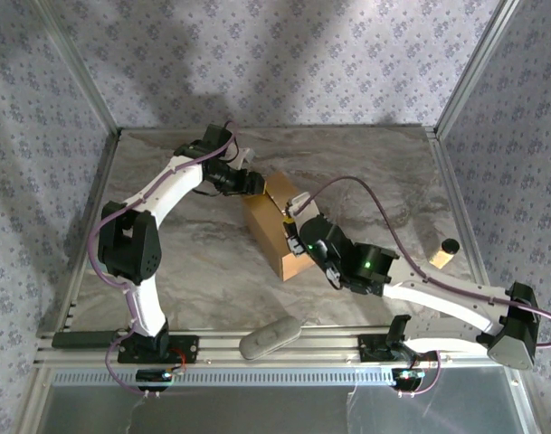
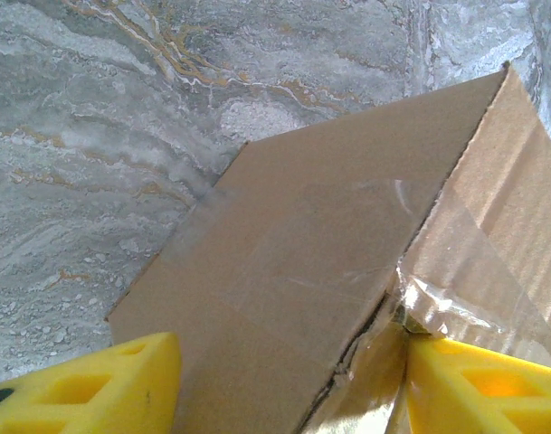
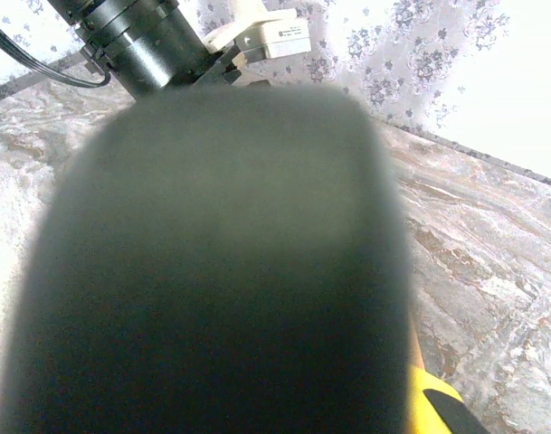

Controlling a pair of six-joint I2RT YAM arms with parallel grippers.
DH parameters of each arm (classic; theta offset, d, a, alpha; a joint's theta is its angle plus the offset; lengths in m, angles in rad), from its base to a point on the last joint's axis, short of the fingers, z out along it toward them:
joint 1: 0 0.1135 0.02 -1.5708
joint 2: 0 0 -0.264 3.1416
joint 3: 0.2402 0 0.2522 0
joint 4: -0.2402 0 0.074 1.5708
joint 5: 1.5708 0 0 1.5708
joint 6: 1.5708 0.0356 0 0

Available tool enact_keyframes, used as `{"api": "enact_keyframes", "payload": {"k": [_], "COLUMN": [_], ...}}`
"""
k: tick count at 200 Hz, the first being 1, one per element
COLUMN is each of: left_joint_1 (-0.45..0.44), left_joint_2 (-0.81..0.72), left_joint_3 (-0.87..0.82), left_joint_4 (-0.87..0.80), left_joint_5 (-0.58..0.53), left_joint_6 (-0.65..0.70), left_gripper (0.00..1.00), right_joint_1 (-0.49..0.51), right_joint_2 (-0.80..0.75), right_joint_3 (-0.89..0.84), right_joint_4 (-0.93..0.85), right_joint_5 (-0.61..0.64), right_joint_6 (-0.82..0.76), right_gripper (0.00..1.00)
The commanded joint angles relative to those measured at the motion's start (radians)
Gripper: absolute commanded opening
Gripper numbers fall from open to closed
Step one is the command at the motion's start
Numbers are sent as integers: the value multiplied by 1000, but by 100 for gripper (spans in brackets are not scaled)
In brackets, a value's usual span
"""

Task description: Unpack the express box

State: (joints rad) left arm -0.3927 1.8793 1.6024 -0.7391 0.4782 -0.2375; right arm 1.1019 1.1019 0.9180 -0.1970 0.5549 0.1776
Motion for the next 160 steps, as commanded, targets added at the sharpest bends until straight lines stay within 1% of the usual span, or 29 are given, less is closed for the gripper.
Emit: {"api": "enact_keyframes", "payload": {"k": [1, 160], "left_joint_1": [55, 55], "left_joint_2": [73, 60], "left_joint_3": [-16, -27], "left_joint_4": [-49, -32], "left_joint_5": [-283, -334], "left_joint_6": [-60, -114], "left_gripper": [62, 61], "right_joint_1": [31, 91], "right_joint_2": [-48, -99], "right_joint_3": [-5, -4], "right_joint_4": [-80, -159], "right_joint_5": [-7, 51], "right_joint_6": [37, 66], "right_gripper": [0, 0]}}
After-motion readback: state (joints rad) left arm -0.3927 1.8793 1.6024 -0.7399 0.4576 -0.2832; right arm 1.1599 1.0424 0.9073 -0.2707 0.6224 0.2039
